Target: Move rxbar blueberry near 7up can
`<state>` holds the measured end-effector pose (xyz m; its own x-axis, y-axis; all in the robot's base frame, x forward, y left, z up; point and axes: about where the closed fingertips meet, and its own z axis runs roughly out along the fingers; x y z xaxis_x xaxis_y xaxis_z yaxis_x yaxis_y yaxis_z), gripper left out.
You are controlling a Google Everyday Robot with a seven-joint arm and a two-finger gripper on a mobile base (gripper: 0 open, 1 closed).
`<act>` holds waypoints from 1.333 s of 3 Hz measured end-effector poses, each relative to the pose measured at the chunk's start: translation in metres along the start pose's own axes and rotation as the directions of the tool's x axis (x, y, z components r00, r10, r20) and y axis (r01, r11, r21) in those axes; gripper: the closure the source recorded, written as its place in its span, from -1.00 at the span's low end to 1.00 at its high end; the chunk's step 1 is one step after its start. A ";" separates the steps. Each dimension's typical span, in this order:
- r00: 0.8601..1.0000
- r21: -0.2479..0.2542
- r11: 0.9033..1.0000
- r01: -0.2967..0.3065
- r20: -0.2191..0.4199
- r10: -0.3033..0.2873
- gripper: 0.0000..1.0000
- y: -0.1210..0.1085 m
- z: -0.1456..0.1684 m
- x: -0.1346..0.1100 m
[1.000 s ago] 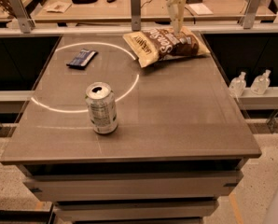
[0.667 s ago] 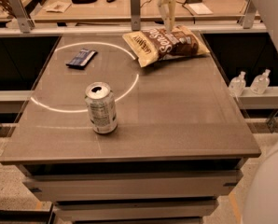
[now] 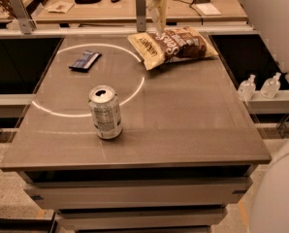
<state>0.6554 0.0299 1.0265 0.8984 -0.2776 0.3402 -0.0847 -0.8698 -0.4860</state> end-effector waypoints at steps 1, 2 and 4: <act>0.996 -0.021 0.997 0.073 -0.043 -0.074 -1.00 -0.011 0.022 0.001; 0.994 -0.050 0.994 0.102 -0.039 -0.104 -1.00 -0.013 0.046 0.002; 0.997 -0.073 0.994 0.077 -0.007 -0.077 -1.00 -0.015 0.079 0.015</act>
Offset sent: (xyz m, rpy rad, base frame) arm 0.0379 0.0391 -0.0484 -0.1385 -0.0682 0.0620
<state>0.7040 0.0712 0.9750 0.8991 -0.2124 0.3828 -0.0468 -0.9160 -0.3984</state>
